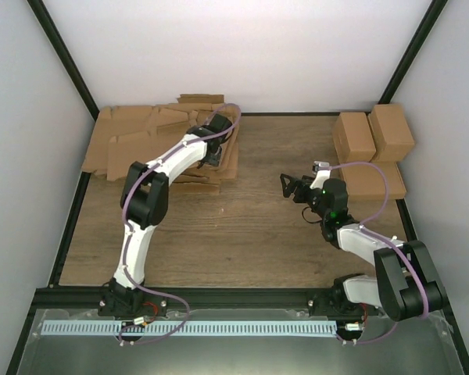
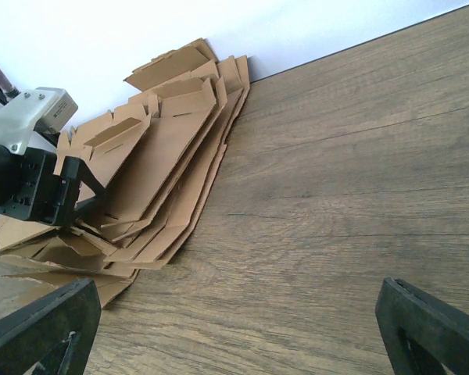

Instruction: Fold the paper box

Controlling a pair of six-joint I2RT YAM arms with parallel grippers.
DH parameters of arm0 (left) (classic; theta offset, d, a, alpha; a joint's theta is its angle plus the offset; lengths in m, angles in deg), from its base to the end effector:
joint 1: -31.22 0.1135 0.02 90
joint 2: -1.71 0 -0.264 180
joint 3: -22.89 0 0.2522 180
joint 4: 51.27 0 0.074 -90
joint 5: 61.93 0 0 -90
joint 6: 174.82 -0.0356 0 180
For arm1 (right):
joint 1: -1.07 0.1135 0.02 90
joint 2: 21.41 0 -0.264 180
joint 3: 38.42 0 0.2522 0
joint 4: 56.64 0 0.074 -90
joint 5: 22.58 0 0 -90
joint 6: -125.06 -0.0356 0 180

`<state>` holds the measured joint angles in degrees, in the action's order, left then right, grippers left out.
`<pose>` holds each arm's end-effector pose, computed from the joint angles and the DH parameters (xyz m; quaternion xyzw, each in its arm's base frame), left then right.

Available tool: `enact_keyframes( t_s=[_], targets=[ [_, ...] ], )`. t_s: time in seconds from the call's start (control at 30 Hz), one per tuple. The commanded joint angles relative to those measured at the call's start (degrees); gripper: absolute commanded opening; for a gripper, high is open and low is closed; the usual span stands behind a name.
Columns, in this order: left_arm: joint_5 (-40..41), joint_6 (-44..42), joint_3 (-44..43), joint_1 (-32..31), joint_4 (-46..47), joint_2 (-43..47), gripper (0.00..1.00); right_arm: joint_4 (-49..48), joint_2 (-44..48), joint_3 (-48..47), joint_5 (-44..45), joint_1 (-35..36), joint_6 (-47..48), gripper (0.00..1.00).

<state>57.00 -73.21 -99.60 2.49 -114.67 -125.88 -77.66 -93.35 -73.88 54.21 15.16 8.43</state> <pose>0.4211 -0.2112 0.2024 0.0955 0.9476 0.1681 0.2542 0.2363 0.0677 0.1856 0.0171 0.7934 0.2951 0.5321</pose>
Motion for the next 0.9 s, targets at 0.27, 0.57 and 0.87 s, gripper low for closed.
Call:
enact_keyframes(
  t_s=[0.27, 0.57, 0.87],
  targets=[
    [15.33, -5.23, -8.84, -2.55, -7.09, -6.96, 0.68, 0.49, 0.12, -2.23, 0.99, 0.48, 0.16, 1.0],
    [14.61, -12.86, -13.6, -3.52, -6.47, -12.54, 0.62, 0.61, 0.38, -2.25, 1.23, 0.47, 0.32, 1.0],
    [21.53, -12.81, -15.37, -3.82, -7.44, -13.08, 0.3, 0.51, 0.07, -2.36, 1.17, 0.46, 0.33, 1.0]
  ],
)
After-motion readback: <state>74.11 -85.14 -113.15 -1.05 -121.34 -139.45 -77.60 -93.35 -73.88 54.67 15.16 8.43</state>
